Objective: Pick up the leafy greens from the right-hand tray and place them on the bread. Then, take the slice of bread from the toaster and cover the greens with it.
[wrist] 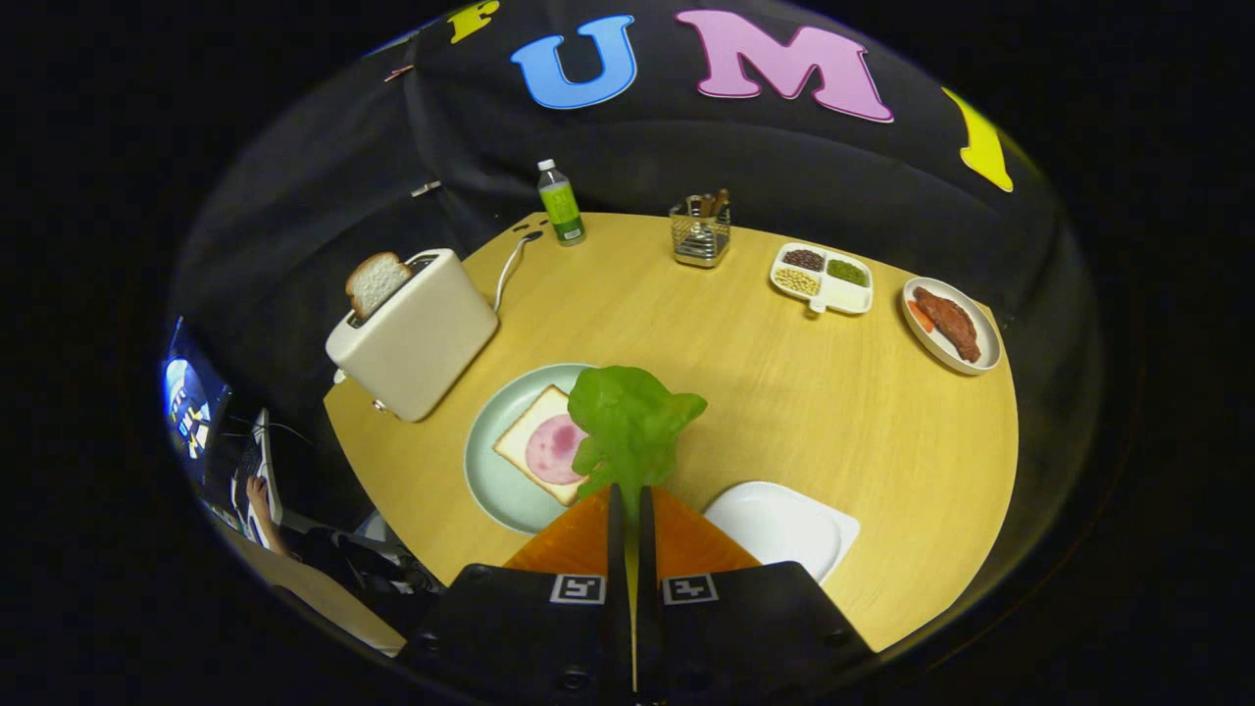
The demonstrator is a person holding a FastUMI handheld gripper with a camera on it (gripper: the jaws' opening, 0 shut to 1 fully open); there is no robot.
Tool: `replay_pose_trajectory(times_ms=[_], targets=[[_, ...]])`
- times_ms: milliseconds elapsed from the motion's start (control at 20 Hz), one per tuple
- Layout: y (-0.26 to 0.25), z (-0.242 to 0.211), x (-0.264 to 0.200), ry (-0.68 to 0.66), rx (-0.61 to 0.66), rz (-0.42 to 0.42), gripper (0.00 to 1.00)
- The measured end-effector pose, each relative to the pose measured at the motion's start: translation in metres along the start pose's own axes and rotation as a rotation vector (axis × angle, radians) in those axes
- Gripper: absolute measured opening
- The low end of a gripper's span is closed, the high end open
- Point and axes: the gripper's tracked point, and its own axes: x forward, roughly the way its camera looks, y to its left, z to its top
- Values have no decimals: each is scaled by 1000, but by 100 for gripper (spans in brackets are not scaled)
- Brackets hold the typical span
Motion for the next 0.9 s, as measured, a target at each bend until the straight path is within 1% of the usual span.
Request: replay_pose_trajectory(times_ms=[100,300,500,600,650,750,800,900], targets=[[27,8,14,5,0,27,6],[62,12,40,30,-23,56,6],[74,13,61,42,-33,55,6],[66,11,68,44,-33,23,7],[59,11,73,39,-33,-14,13],[54,14,77,8,-44,-40,72],[57,21,75,-13,-51,-44,100],[65,33,62,-73,-67,-40,99]])
